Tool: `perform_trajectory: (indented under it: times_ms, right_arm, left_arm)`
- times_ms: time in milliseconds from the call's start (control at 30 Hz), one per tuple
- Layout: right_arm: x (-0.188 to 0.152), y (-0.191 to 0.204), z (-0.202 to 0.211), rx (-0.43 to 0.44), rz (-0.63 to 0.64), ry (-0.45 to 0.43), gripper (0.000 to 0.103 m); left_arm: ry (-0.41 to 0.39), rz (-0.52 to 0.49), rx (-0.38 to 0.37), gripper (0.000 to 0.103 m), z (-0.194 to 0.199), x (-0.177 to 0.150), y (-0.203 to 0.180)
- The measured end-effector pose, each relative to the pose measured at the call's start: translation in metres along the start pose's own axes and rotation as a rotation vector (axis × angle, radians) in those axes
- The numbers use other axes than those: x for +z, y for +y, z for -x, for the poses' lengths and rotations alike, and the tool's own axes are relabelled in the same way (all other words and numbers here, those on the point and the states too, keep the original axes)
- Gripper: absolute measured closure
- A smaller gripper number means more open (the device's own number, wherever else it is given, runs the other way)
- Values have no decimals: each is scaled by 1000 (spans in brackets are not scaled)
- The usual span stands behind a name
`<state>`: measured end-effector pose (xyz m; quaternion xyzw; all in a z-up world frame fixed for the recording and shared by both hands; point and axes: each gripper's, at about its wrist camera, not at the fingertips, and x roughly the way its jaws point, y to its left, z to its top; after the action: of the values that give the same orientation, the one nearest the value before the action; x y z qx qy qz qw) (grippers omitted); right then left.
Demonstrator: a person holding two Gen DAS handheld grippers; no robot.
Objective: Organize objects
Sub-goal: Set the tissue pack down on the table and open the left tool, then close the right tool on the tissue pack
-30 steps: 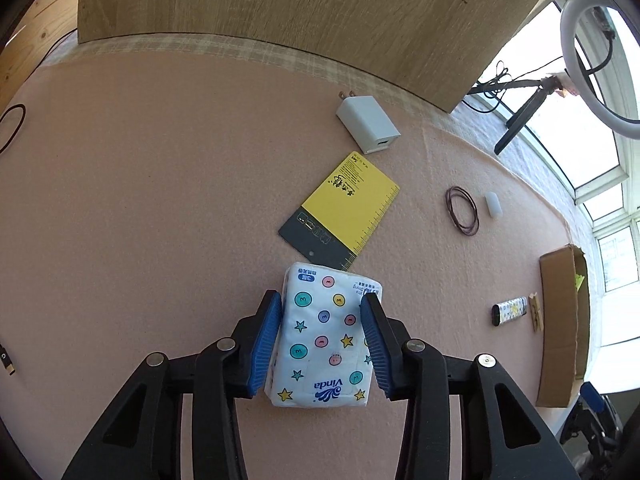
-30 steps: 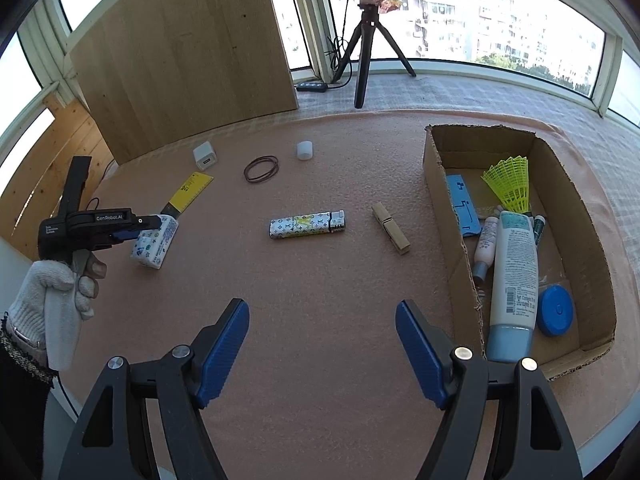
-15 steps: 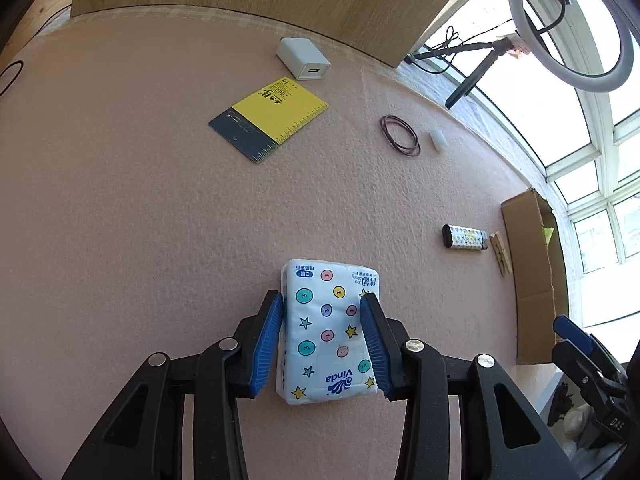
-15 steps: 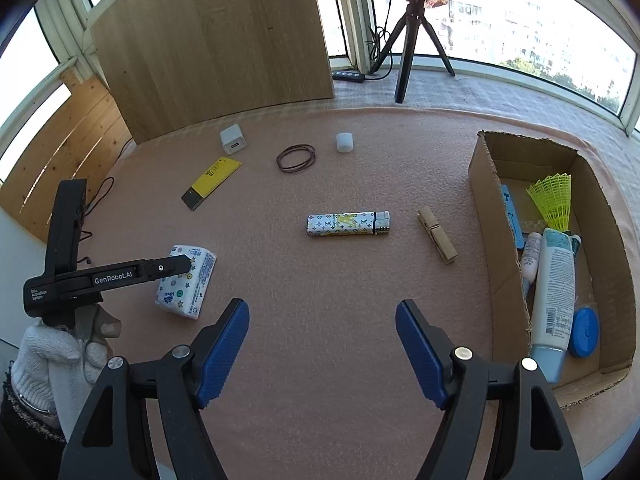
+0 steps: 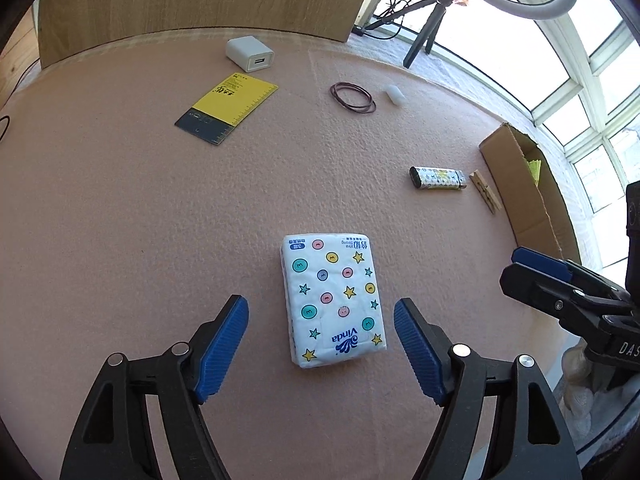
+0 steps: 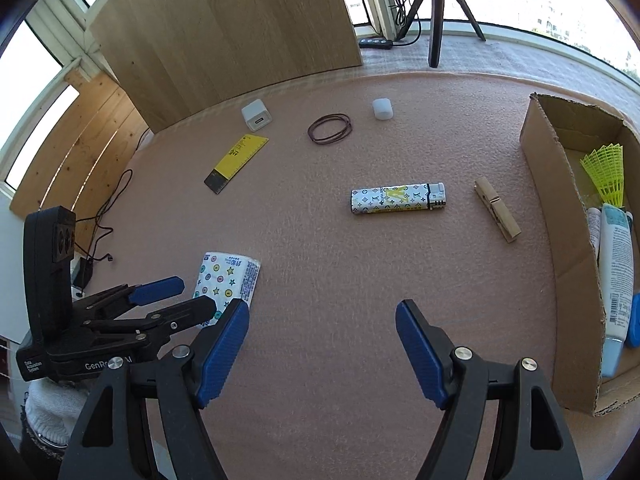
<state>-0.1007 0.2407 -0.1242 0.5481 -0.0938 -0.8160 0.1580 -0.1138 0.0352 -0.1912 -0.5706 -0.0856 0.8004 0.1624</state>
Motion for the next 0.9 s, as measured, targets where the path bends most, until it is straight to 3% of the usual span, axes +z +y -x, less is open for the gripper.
perform_trajectory:
  times_ms: [333,567,733,833,900]
  right_arm:
    - [5,19,-48,155,-64,144,31]
    - [10,36,-67,168,-35,178,30]
    - [14,34,-74,188,-73,187,31]
    - [14,36,-77,194,-74,196,38]
    - [14,37,-79,202,-76,208,48]
  left_arm:
    - [26,-47,-16,23,-6,-5,-7]
    - [30,-58,-30,26,-10,-3,-9]
    - [38,-48,-49,34,-11,-2,-7]
    - [39,-45,-56,41,-11,-2,-6]
    - [40,-40,-63,44,-11,-2,-5]
